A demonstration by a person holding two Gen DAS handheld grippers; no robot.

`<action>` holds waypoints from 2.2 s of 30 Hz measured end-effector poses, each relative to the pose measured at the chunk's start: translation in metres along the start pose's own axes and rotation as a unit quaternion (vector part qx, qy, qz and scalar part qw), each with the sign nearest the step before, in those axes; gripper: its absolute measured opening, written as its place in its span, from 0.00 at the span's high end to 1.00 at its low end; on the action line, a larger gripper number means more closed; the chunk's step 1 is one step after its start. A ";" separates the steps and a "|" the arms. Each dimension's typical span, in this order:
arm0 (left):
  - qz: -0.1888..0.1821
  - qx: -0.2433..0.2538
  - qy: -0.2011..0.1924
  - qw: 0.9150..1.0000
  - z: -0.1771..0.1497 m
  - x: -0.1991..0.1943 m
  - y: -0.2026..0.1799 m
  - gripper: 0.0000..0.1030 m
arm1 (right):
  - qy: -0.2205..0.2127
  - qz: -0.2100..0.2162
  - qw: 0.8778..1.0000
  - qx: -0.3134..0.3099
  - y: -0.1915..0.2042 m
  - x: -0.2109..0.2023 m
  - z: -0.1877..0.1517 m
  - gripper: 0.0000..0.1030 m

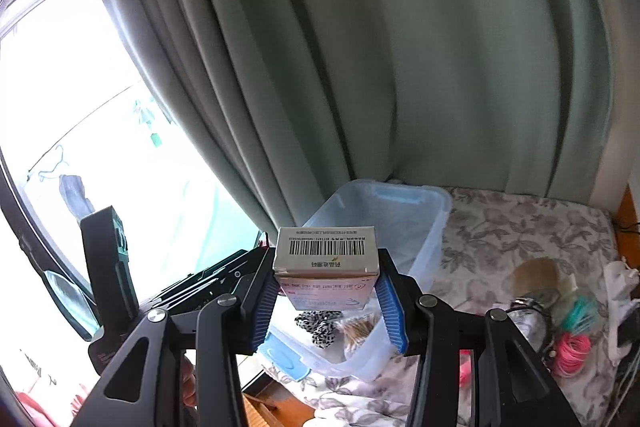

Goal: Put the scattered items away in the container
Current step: 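Carry the clip and white box over the clear box and release both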

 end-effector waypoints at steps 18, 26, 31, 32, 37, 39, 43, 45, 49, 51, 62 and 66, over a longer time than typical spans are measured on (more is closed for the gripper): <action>0.021 -0.025 0.025 0.999 -0.011 0.024 0.027 0.66 | 0.054 -0.027 0.998 -0.007 -0.008 0.055 -0.010 0.52; 0.017 -0.019 0.038 0.999 -0.013 0.042 0.023 0.66 | 0.072 -0.037 0.997 -0.005 -0.016 0.076 -0.012 0.52; 0.021 -0.021 0.054 0.998 -0.018 0.056 0.024 0.65 | 0.085 -0.044 0.995 -0.002 -0.022 0.092 -0.013 0.52; 0.021 -0.022 0.057 0.998 -0.019 0.059 0.025 0.65 | 0.088 -0.044 0.995 -0.001 -0.023 0.095 -0.013 0.52; 0.023 -0.020 0.069 0.997 -0.024 0.072 0.022 0.65 | 0.101 -0.051 0.994 -0.002 -0.029 0.108 -0.016 0.52; 0.024 -0.020 0.076 0.997 -0.026 0.077 0.022 0.65 | 0.105 -0.055 0.993 0.000 -0.032 0.112 -0.017 0.52; 0.024 -0.020 0.084 0.996 -0.029 0.081 0.023 0.66 | 0.117 -0.061 0.991 0.001 -0.036 0.121 -0.019 0.52; 0.025 -0.018 0.084 0.996 -0.031 0.084 0.025 0.65 | 0.120 -0.065 0.991 0.001 -0.038 0.123 -0.020 0.52; 0.027 -0.018 0.086 0.996 -0.034 0.089 0.028 0.65 | 0.126 -0.071 0.990 0.003 -0.041 0.128 -0.021 0.52; 0.028 -0.019 0.090 0.995 -0.036 0.097 0.028 0.65 | 0.129 -0.075 0.989 0.003 -0.043 0.130 -0.022 0.52; 0.028 -0.016 0.100 0.994 -0.039 0.100 0.027 0.51 | 0.126 -0.087 0.988 0.008 -0.048 0.130 -0.022 0.40; 0.028 -0.014 0.103 0.994 -0.040 0.100 0.024 0.51 | 0.124 -0.087 0.988 0.013 -0.050 0.129 -0.022 0.40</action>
Point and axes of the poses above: each gripper's, at about its wrist camera, not at the fingertips, and x roughly the way its jaws point, y to its left, z to its top, the point moved 3 cm from there along x, roughly the way its jaws point, and after that the axes turned 10 degrees about x, right-handed, at the moved point
